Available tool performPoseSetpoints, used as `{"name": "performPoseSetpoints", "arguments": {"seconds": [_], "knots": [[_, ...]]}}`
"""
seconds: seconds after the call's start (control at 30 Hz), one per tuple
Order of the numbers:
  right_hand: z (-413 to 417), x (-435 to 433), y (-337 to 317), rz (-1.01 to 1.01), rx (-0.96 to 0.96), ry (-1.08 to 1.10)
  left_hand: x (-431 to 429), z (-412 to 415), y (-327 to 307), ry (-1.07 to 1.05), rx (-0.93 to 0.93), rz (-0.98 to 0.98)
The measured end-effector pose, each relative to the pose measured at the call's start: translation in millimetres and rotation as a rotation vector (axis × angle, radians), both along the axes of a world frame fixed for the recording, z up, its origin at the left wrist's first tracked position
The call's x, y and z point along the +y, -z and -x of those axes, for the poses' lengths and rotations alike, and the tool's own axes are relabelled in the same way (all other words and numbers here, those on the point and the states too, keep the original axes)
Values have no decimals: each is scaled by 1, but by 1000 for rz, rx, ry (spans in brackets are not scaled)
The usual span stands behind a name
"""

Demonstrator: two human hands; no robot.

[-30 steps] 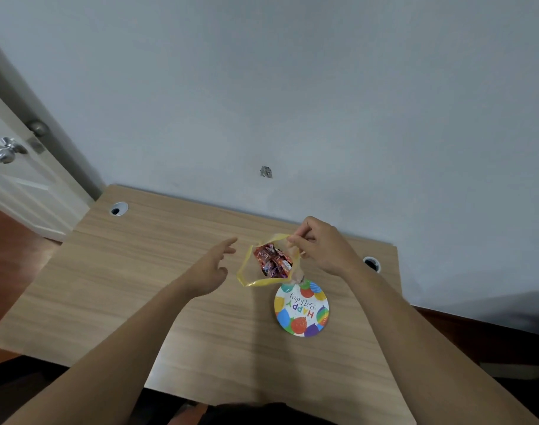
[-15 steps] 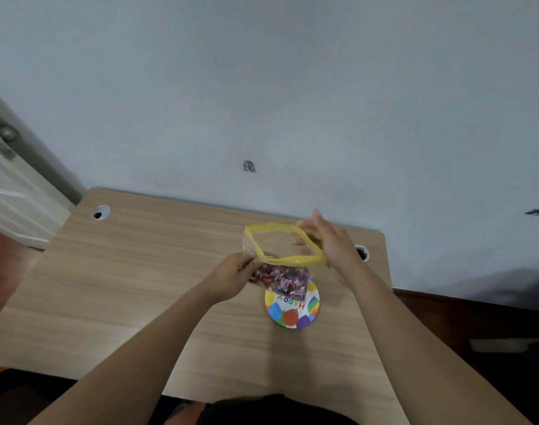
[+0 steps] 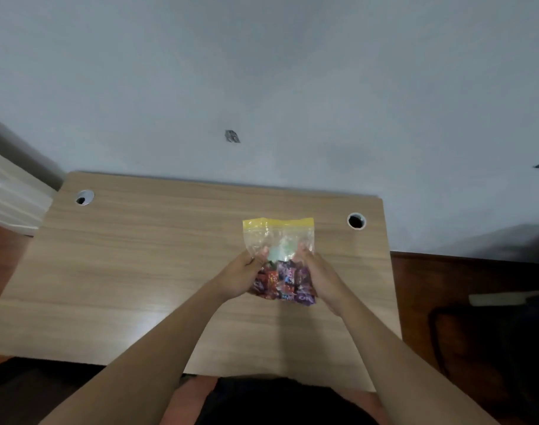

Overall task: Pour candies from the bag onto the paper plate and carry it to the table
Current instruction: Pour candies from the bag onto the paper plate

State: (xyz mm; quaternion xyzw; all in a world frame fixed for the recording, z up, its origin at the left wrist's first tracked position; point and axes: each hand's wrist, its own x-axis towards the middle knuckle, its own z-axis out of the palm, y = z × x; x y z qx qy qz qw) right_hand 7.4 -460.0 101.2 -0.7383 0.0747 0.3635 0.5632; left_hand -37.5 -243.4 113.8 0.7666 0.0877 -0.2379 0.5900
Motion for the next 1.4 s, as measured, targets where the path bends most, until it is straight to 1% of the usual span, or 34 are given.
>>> {"name": "performPoseSetpoints", "arguments": {"seconds": [0.07,0.13,0.2,0.27,0.37,0.4,0.43,0.53,0.63,0.83,0.97,1.07,1.23,1.3,1.4], "knots": [[10,-2,8,85,-32,-53,-8,1,11,13,54,-36],[18,-5,23,178,-44,-42,-16,2,25,-10,87,-58],[25,-8,40,222,-45,-6,-23,4,43,-36,101,-92],[33,-9,54,230,-34,27,-30,7,57,-46,131,-99],[45,-12,75,201,-48,41,-33,15,97,-29,153,-133],[48,-14,81,200,-44,33,-31,18,121,-13,149,-122],[51,-16,86,186,-42,31,-31,21,129,2,143,-124],[56,-22,91,171,-40,11,-42,26,95,15,189,-171],[59,-25,96,213,-56,-23,-47,31,87,20,267,-206],[59,-31,99,279,11,-29,-49,39,100,8,312,-178],[60,-34,115,340,-6,-102,-53,42,102,5,341,-146],[59,-32,109,356,25,-127,-51,46,111,-21,368,-151],[59,-35,119,341,72,-116,-54,49,112,-99,471,-105],[60,-41,134,317,76,-115,-54,49,115,-92,446,-106],[60,-39,123,310,59,-110,-52,53,120,-82,429,-118]]}}
